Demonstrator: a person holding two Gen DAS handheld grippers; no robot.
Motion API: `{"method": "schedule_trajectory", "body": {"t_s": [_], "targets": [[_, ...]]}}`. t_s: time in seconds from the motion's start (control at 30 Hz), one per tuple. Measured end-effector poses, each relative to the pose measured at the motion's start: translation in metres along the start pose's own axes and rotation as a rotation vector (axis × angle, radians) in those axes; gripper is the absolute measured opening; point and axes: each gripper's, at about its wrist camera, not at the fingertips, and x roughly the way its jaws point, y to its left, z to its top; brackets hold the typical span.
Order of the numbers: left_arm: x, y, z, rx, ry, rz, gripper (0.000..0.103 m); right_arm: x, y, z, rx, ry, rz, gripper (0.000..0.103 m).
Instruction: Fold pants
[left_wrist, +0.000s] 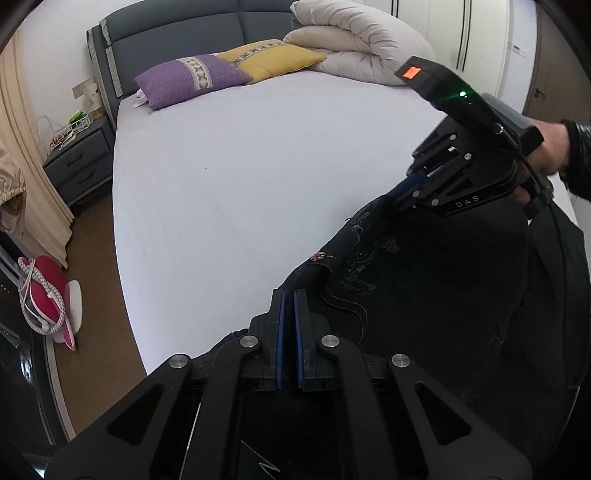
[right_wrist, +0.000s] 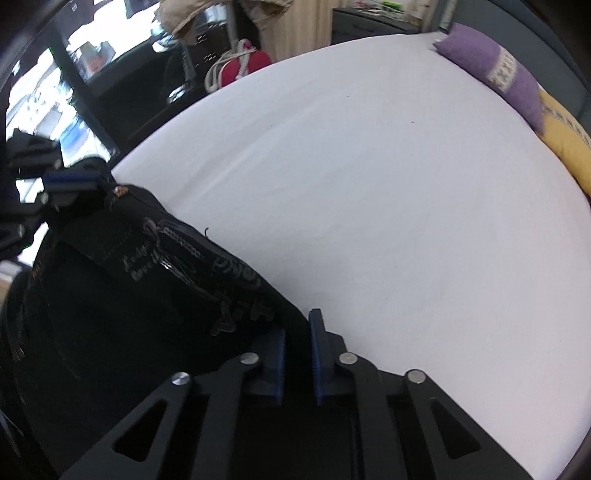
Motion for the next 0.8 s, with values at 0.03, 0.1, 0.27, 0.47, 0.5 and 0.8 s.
{"method": "schedule_trajectory", "body": {"t_s": [0.03,0.1,0.27,0.47,0.5,0.8], "targets": [[-0.001,0.001,0.000,-0.011,-0.002,-0.003,0.003,-0.004,-0.003,-0.002,0.042,-0.016,0.010,0.011],[-0.008,0.000,-0.004,-0.032,-0.008,-0.010,0.003,-0.011,-0.006,-0.006,0.106,-0.041,0.026,0.010],[-0.024,-0.012,-0.009,-0.053,-0.020,-0.006,0.003,-0.024,-0.006,-0.013,0.274,-0.106,0.060,0.008],[-0.046,-0.027,-0.015,-0.074,-0.024,-0.014,0.003,-0.035,0.010,-0.025,0.421,-0.180,0.171,0.008],[-0.049,-0.029,-0.019,-0.074,-0.024,-0.013,0.003,-0.037,0.018,-0.028,0.423,-0.189,0.183,0.008],[-0.100,-0.077,-0.061,-0.031,-0.021,-0.020,0.003,-0.076,0.096,-0.063,0.224,-0.207,0.087,0.007]]}}
